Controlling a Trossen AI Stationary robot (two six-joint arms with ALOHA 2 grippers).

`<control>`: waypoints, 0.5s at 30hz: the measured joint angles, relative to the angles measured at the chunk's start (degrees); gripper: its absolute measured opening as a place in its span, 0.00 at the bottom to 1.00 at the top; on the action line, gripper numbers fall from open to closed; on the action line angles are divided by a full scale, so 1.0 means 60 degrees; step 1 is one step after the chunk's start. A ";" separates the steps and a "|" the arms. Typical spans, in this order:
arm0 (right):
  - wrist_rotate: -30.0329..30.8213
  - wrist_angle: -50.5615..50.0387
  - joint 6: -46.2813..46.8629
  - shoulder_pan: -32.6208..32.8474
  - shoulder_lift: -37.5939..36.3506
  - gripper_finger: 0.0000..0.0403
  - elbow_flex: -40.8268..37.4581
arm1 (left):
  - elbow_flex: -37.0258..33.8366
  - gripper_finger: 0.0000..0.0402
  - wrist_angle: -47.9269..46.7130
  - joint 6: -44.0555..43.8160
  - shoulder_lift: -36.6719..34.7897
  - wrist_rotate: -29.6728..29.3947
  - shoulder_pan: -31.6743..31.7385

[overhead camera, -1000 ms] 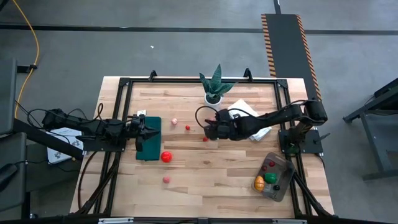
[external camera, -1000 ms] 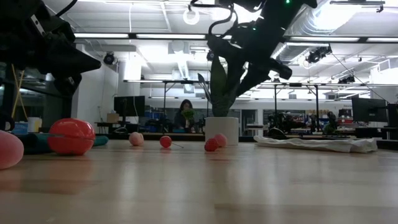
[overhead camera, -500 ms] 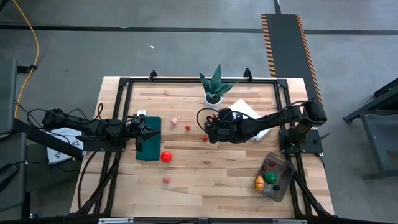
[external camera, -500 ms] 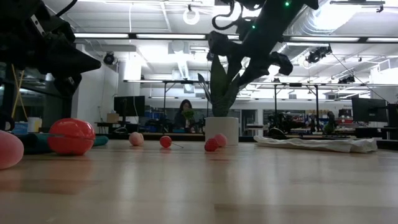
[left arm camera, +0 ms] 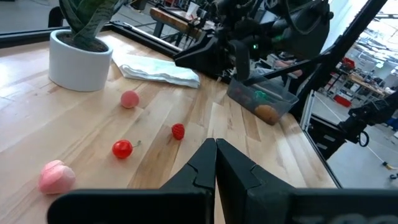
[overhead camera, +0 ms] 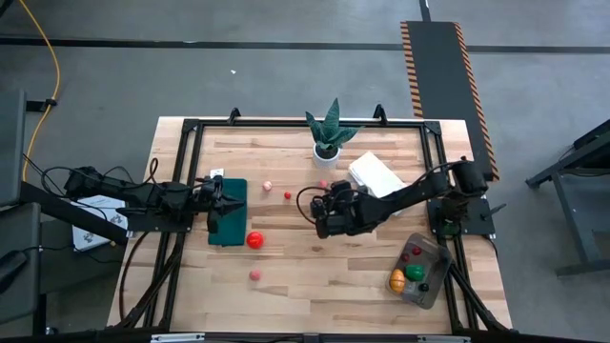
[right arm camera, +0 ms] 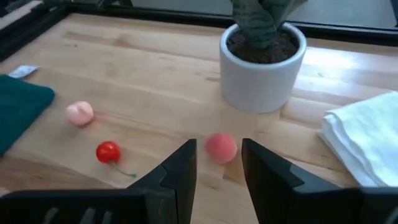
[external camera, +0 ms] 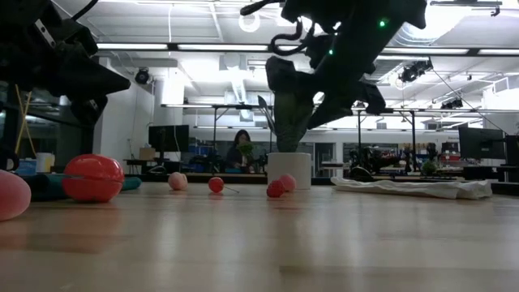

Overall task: Pick and placing Produce into tupperware
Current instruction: Put the top right pink peach into the black bin

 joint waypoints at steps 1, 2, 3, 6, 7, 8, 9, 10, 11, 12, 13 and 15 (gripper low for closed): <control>-0.0045 -0.0059 -0.0065 0.0000 0.0018 0.30 -0.0006 | 0.0000 0.00 -0.0006 0.0000 0.0001 0.0001 0.0000; -0.0076 -0.0024 -0.0084 0.0000 0.0047 0.30 -0.0005 | 0.0000 0.00 -0.0005 0.0000 -0.0002 -0.0002 0.0000; -0.0081 0.0065 -0.0093 0.0000 0.0098 0.30 0.0002 | 0.0000 0.00 -0.0003 0.0000 -0.0002 0.0001 0.0000; -0.0164 0.0153 -0.0132 -0.0001 0.0268 0.30 0.0000 | 0.0000 0.00 -0.0003 0.0159 -0.0002 0.0001 -0.0002; -0.0171 0.0267 -0.0135 -0.0004 0.0334 0.30 0.0000 | 0.0000 0.00 -0.0008 0.0238 -0.0002 0.0005 0.0000; -0.0171 0.0302 -0.0138 -0.0004 0.0396 0.30 0.0000 | 0.0000 0.00 -0.0015 0.0289 -0.0002 0.0005 0.0000; -0.0173 0.0390 -0.0151 -0.0004 0.0468 0.30 0.0000 | 0.0000 0.00 -0.0008 0.0320 -0.0002 0.0005 0.0000; -0.0223 0.0504 -0.0147 -0.0004 0.0537 0.30 0.0000 | 0.0000 0.00 -0.0006 0.0366 -0.0002 0.0005 0.0000; -0.0295 0.0546 -0.0128 -0.0004 0.0594 0.31 0.0000 | 0.0000 0.00 -0.0013 0.0423 0.0001 0.0005 0.0000; -0.0378 0.0570 -0.0102 -0.0013 0.0639 0.32 0.0000 | 0.0000 0.00 -0.0011 0.0444 0.0000 0.0005 -0.0001; -0.0458 0.0658 -0.0091 -0.0030 0.0669 0.33 0.0000 | 0.0000 0.00 -0.0006 0.0455 -0.0002 0.0005 0.0000; -0.0576 0.0831 -0.0088 -0.0081 0.0685 0.37 0.0000 | 0.0000 0.00 -0.0010 0.0459 0.0001 0.0005 0.0000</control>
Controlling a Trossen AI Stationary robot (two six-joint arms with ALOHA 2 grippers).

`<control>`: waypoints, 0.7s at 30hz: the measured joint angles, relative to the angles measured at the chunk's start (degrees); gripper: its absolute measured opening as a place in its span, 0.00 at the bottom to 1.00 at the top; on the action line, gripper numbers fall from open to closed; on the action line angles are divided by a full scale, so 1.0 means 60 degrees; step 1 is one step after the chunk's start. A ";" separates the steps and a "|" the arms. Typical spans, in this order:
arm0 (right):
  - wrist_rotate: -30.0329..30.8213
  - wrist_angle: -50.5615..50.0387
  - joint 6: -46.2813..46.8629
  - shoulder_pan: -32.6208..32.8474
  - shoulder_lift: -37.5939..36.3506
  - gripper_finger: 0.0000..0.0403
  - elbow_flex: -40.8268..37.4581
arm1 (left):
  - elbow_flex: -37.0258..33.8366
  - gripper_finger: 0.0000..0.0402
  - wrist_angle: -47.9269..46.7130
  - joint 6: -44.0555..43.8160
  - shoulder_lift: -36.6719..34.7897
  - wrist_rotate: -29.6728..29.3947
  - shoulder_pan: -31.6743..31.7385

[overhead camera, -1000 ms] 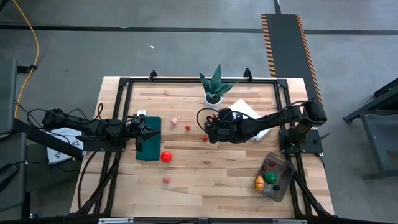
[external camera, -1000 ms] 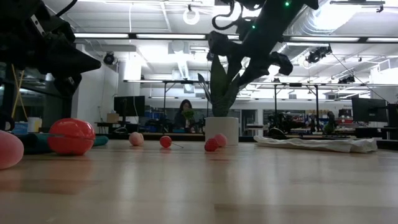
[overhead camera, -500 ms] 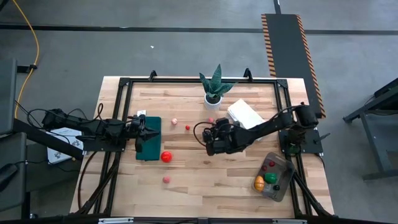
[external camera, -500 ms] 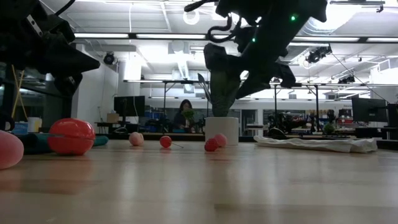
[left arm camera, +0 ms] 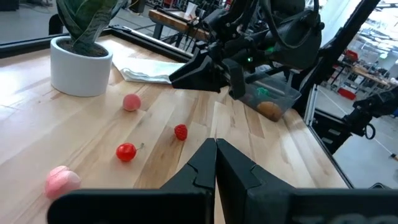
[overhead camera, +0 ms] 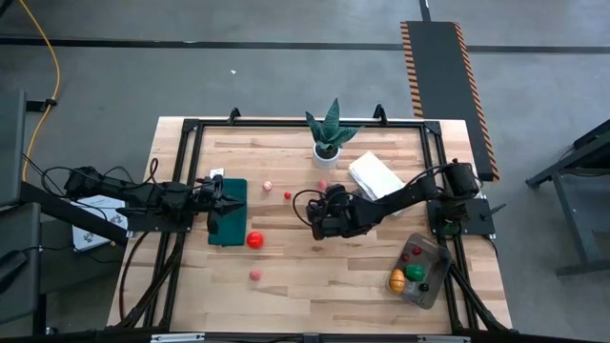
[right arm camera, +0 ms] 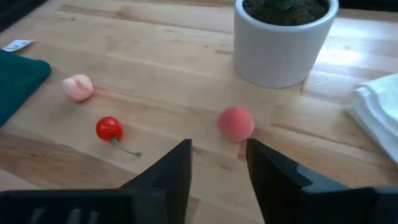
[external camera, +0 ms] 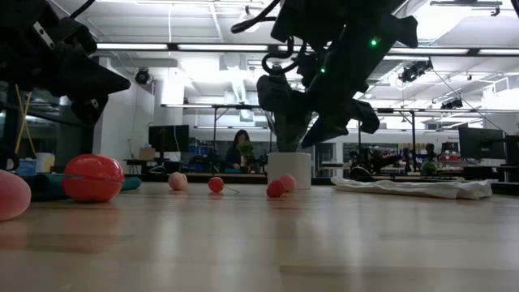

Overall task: Pick and placing Produce into tupperware
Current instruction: Put the top right pink peach into the black bin

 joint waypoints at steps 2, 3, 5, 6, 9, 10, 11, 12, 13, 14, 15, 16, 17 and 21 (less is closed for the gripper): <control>-0.0038 0.0077 0.0000 -0.0062 0.0000 0.43 0.0000 | 0.0000 0.00 0.0004 0.0001 -0.0002 0.0004 -0.0001; -0.0047 0.0103 0.0000 -0.0084 0.0000 0.46 0.0000 | 0.0000 0.00 0.0001 0.0004 0.0000 0.0002 -0.0001; -0.0082 0.0214 0.0001 -0.0141 0.0000 0.51 0.0000 | 0.0000 0.00 0.0004 0.0048 -0.0001 0.0004 0.0000; -0.0127 0.0238 0.0001 -0.0149 0.0000 0.53 0.0000 | 0.0000 0.00 0.0004 0.0082 0.0000 0.0004 0.0000; -0.0179 0.0311 0.0004 -0.0138 0.0000 0.58 0.0000 | 0.0000 0.00 0.0004 0.0324 -0.0001 0.0010 -0.0003; -0.0165 0.0326 0.0001 -0.0134 0.0000 0.58 0.0000 | 0.0000 0.00 0.0004 0.0391 -0.0002 0.0013 -0.0004; -0.0115 0.0355 0.0001 -0.0132 0.0000 0.59 0.0000 | 0.0000 0.00 0.0005 0.0457 0.0000 0.0018 0.0000; -0.0052 0.0376 0.0004 -0.0134 -0.0001 0.58 0.0000 | 0.0000 0.00 0.0004 0.0487 0.0000 0.0020 -0.0001; 0.0000 0.0396 0.0013 -0.0134 0.0000 0.58 0.0000 | 0.0000 0.00 0.0004 0.0496 -0.0003 0.0025 0.0000; 0.0004 0.0426 0.0052 -0.0150 0.0000 0.58 0.0000 | 0.0000 0.00 0.0007 0.0499 0.0000 0.0025 -0.0003; 0.0006 0.0451 0.0184 -0.0191 0.0000 0.58 0.0000 | 0.0000 0.00 0.0007 0.0499 0.0000 0.0022 -0.0003; -0.0001 0.0464 0.0320 -0.0232 0.0000 0.58 0.0000 | 0.0000 0.00 0.0004 0.0496 -0.0001 0.0025 -0.0003; -0.0029 0.0489 0.0484 -0.0275 0.0000 0.57 0.0000 | 0.0000 0.00 0.0006 0.0495 -0.0002 0.0022 -0.0002; -0.0375 0.0488 0.0706 -0.0453 0.0000 0.57 0.0000 | 0.0000 0.00 0.0007 0.0495 0.0000 0.0022 0.0000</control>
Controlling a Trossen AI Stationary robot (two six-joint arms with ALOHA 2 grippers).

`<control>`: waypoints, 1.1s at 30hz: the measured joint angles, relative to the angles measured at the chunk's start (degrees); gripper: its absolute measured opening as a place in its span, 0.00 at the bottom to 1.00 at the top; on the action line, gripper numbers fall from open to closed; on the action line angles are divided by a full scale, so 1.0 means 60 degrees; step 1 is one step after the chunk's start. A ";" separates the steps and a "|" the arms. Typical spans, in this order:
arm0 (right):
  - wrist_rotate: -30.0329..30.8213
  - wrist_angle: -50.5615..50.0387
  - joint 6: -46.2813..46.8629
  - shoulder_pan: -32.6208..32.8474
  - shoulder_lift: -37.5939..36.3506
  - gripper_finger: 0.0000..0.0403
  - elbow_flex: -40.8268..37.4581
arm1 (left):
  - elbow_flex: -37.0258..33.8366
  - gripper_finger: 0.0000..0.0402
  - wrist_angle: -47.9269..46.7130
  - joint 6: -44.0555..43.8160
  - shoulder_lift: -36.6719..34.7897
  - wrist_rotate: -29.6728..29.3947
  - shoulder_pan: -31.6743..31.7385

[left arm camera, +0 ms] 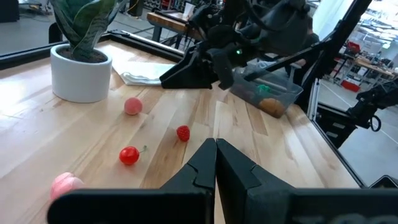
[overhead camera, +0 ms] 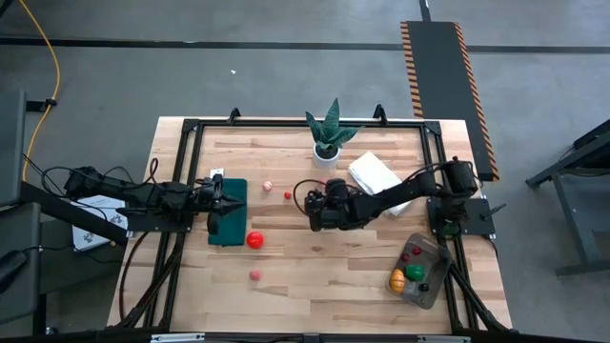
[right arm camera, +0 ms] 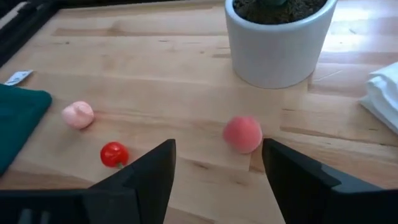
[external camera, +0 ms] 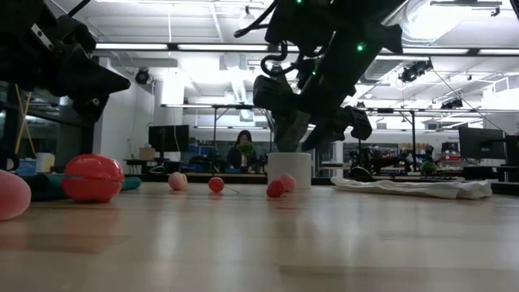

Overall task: Pick and placing Produce into tupperware
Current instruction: Put the top right pink peach into the black bin

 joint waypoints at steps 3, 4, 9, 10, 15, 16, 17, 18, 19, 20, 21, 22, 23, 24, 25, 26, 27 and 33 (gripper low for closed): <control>-0.0493 0.0042 -0.0004 -0.0141 0.0000 0.57 0.0000 | 0.0000 0.00 0.0031 -0.0020 -0.0001 0.0000 -0.0003; -0.0612 0.0056 -0.0007 -0.0186 0.0000 0.57 0.0000 | 0.0000 0.00 0.0041 -0.0025 -0.0003 0.0000 0.0000; -0.0755 0.0069 -0.0039 -0.0374 0.0000 0.57 0.0000 | 0.0000 0.00 0.0057 -0.0029 -0.0004 -0.0025 0.0000; -0.0779 0.0066 -0.0057 -0.0424 0.0000 0.57 0.0000 | 0.0000 0.00 0.0063 -0.0029 -0.0004 -0.0025 0.0000; -0.1211 -0.0071 -0.0179 -0.0726 0.0000 0.57 0.0000 | 0.0000 0.00 0.0115 -0.0029 -0.0007 -0.0029 -0.0002; -0.1335 -0.0106 -0.0203 -0.0805 0.0000 0.57 0.0000 | 0.0000 0.00 0.0113 -0.0029 -0.0007 -0.0029 -0.0003; -0.1426 -0.0137 -0.0205 -0.0880 0.0000 0.57 0.0000 | 0.0000 0.00 0.0113 -0.0029 -0.0004 -0.0032 0.0000; -0.1539 -0.0155 -0.0208 -0.0958 0.0000 0.57 0.0000 | 0.0000 0.00 0.0109 -0.0029 -0.0004 -0.0033 -0.0001; -0.1650 -0.0152 -0.0236 -0.1040 0.0000 0.57 0.0000 | 0.0000 0.00 0.0109 -0.0021 -0.0004 -0.0033 -0.0001; -0.1776 -0.0149 -0.0273 -0.1118 0.0000 0.57 0.0000 | 0.0000 0.00 0.0105 -0.0004 -0.0004 -0.0036 -0.0001; -0.1891 -0.0122 -0.0283 -0.1198 0.0034 0.57 0.0000 | 0.0000 0.00 0.0084 0.0007 -0.0004 -0.0040 0.0000; -0.1916 -0.0049 -0.0325 -0.1260 0.0086 0.57 0.0000 | 0.0000 0.00 0.0061 0.0006 -0.0004 -0.0040 0.0000; -0.1998 -0.0023 -0.0400 -0.1322 0.0144 0.57 0.0000 | 0.0000 0.00 0.0042 0.0001 -0.0004 -0.0040 0.0000; -0.2032 0.0088 -0.0505 -0.1378 0.0210 0.57 0.0000 | 0.0000 0.00 0.0039 -0.0001 -0.0004 -0.0040 -0.0001; -0.2077 0.0273 -0.0537 -0.1433 0.0279 0.57 0.0000 | 0.0000 0.00 0.0030 -0.0001 -0.0004 -0.0039 -0.0003; -0.2115 0.0399 -0.0534 -0.1478 0.0350 0.57 0.0000 | 0.0000 0.00 0.0010 -0.0004 -0.0004 -0.0040 0.0000; -0.2155 0.0477 -0.0528 -0.1517 0.0419 0.57 0.0000 | 0.0000 0.00 0.0004 -0.0004 -0.0004 -0.0040 0.0000; -0.2408 0.0726 -0.0474 -0.1623 0.0748 0.57 0.0000 | 0.0000 0.00 0.0004 -0.0003 -0.0004 -0.0056 0.0000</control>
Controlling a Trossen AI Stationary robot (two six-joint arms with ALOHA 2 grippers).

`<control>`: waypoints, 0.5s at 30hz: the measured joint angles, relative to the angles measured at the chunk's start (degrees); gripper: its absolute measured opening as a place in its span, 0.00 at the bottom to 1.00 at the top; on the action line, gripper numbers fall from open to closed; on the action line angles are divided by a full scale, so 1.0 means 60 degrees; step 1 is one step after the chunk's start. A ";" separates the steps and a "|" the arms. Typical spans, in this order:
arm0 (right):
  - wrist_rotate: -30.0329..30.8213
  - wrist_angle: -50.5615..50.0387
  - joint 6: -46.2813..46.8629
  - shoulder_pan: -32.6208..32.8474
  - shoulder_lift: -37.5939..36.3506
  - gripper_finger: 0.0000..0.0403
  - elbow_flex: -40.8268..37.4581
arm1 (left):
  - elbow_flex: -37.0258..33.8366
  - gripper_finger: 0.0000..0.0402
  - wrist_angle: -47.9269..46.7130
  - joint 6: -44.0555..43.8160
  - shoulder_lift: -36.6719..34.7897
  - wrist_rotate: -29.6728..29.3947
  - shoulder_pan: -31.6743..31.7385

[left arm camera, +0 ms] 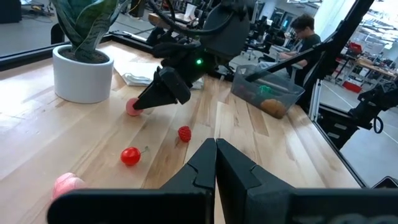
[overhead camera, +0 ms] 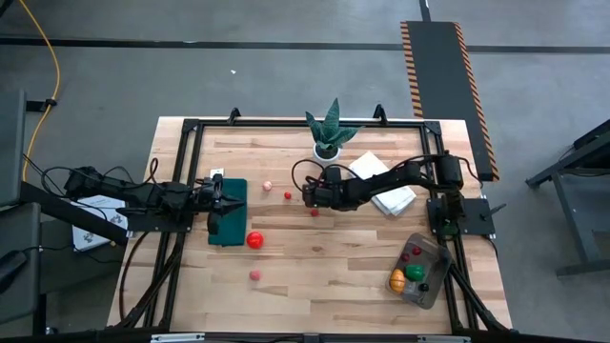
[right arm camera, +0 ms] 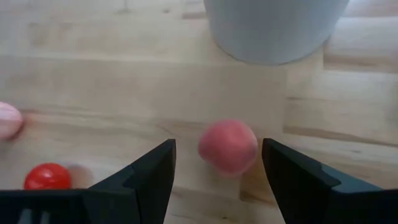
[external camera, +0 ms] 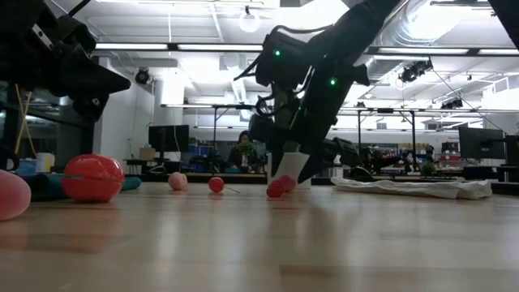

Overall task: Pick and placing Produce into tupperware
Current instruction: Put the top right pink peach into the black bin

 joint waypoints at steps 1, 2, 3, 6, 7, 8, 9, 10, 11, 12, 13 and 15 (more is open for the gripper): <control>-0.0008 -0.0036 0.0014 0.0000 0.0010 0.57 -0.0003 | 0.0000 0.00 -0.0004 0.0001 0.0000 -0.0001 0.0000; 0.0008 0.0003 0.0016 0.0000 0.0010 0.57 -0.0002 | 0.0000 0.00 0.0000 -0.0001 0.0000 -0.0001 0.0000; 0.0065 0.0072 0.0015 0.0000 0.0006 0.57 0.0000 | 0.0000 0.00 0.0000 -0.0001 0.0000 0.0001 0.0000; 0.0153 0.0076 0.0016 -0.0008 0.0006 0.57 0.0000 | 0.0000 0.00 0.0000 -0.0001 0.0000 0.0002 0.0000; 0.0142 0.0079 0.0016 -0.0025 0.0006 0.57 0.0000 | 0.0000 0.00 -0.0003 0.0000 0.0000 0.0002 0.0000; 0.0091 0.0086 0.0016 -0.0045 0.0011 0.57 0.0000 | 0.0000 0.00 -0.0003 0.0002 0.0000 0.0002 0.0000; 0.0063 0.0093 0.0019 -0.0058 0.0034 0.57 0.0000 | 0.0000 0.00 0.0000 -0.0001 0.0000 0.0002 0.0000; 0.0018 0.0088 0.0018 -0.0062 0.0051 0.57 0.0000 | 0.0000 0.00 -0.0002 0.0001 0.0000 0.0002 0.0000; -0.0004 0.0085 0.0019 -0.0070 0.0056 0.57 0.0000 | 0.0000 0.00 -0.0003 0.0003 0.0000 0.0005 0.0000; -0.0003 0.0101 0.0019 -0.0086 0.0057 0.57 0.0000 | 0.0000 0.00 0.0000 -0.0001 0.0000 0.0005 0.0000; -0.0004 0.0136 0.0019 -0.0100 0.0065 0.57 0.0000 | 0.0000 0.00 0.0000 -0.0001 0.0000 0.0022 0.0000; -0.0073 0.0166 0.0017 -0.0125 0.0097 0.57 0.0000 | 0.0000 0.00 -0.0001 0.0001 0.0000 0.0033 0.0000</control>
